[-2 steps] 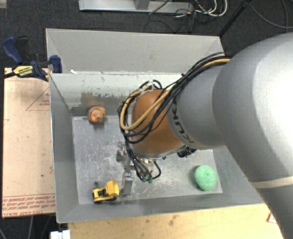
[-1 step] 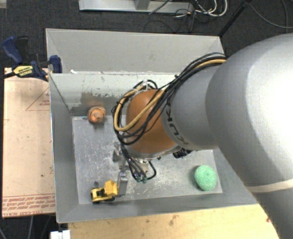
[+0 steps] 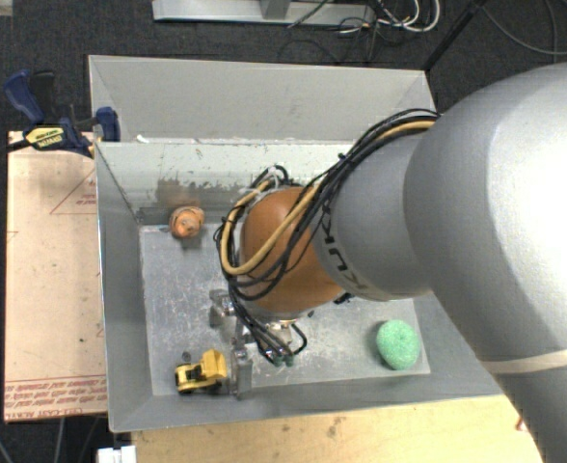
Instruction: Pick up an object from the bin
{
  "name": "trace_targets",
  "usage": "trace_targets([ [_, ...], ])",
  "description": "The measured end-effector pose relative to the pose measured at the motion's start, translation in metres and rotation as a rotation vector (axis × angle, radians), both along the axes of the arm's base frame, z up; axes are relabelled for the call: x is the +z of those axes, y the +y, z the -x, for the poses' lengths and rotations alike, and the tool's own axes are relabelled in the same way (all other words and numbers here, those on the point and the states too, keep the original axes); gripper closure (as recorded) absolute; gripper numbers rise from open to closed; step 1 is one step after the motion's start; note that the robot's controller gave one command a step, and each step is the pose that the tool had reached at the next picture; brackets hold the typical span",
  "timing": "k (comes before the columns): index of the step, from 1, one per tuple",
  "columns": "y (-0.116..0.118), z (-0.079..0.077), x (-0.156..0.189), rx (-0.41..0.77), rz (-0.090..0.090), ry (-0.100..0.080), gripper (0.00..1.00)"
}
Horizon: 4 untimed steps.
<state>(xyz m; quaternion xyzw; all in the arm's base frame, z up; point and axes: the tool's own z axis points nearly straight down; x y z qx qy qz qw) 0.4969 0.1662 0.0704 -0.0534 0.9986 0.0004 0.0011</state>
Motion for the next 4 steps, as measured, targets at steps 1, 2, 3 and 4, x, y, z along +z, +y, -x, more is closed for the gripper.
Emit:
trace_targets([
  [1,0.01,0.003,0.001,0.152,-0.002,-0.006,0.0],
  [2,0.011,0.014,-0.001,0.283,0.0,0.002,1.0],
  [3,0.011,0.009,0.003,0.282,-0.001,-0.012,0.0],
  [4,0.011,0.009,0.003,0.281,-0.001,-0.012,0.0],
])
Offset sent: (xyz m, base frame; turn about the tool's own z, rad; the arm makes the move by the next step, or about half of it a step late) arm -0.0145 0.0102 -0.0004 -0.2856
